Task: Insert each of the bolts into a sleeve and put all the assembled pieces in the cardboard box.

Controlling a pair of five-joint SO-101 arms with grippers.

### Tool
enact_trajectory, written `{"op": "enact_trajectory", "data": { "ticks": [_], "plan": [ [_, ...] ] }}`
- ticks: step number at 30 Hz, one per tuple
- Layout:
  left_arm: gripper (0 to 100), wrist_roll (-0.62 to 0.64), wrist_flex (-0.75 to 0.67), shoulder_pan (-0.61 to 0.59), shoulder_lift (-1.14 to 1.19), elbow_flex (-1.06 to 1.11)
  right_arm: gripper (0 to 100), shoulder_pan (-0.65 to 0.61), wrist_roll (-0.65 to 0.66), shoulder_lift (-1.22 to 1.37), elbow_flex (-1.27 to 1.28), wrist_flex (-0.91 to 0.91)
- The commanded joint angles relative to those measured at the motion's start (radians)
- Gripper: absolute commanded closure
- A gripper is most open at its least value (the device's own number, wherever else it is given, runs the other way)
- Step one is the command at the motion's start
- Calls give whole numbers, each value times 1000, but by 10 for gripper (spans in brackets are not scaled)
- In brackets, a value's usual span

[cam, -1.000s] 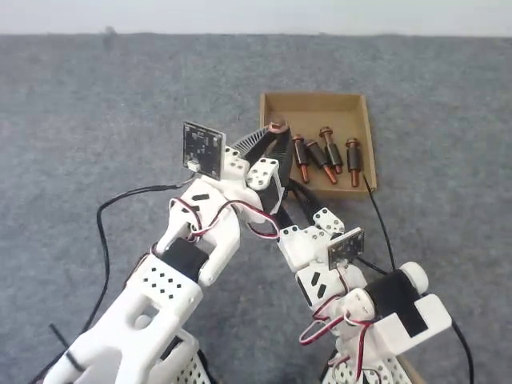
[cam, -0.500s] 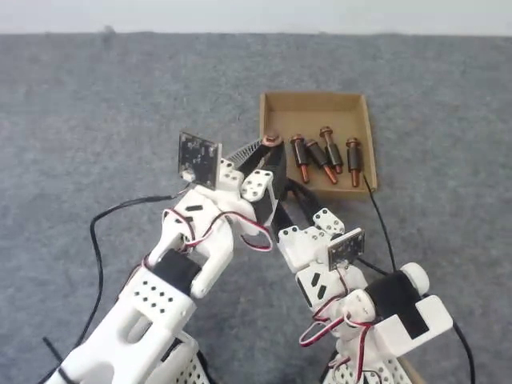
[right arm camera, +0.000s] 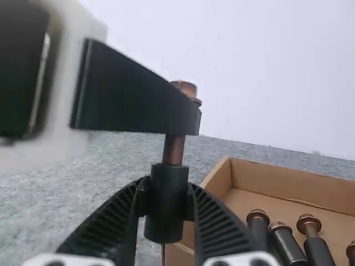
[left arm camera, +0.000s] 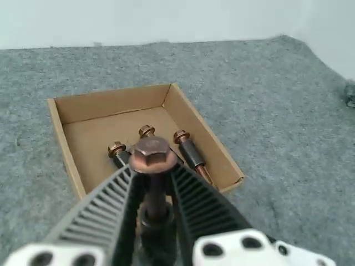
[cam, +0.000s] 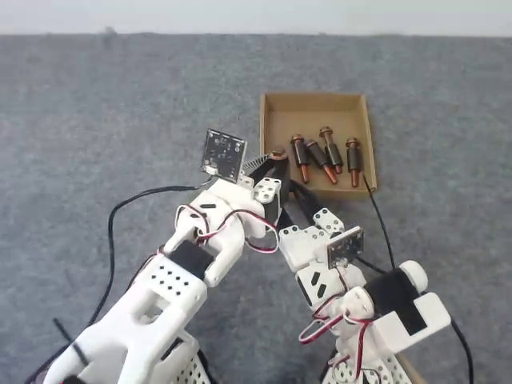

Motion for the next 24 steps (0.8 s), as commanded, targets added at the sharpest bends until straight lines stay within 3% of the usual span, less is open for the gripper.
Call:
{"op": "enact_trajectory", "data": {
  "ticks": [1,16,24],
  "plan": [
    [989,-21,2,-18,-11,-12,992,30,-3,-19,23,-21],
    [979,-21,-2,21,-63,137,992,35,-3,-19,23,-22],
    [707,-15,2,23,-41,171,992,58,-3,-19,21,-22]
  ]
}}
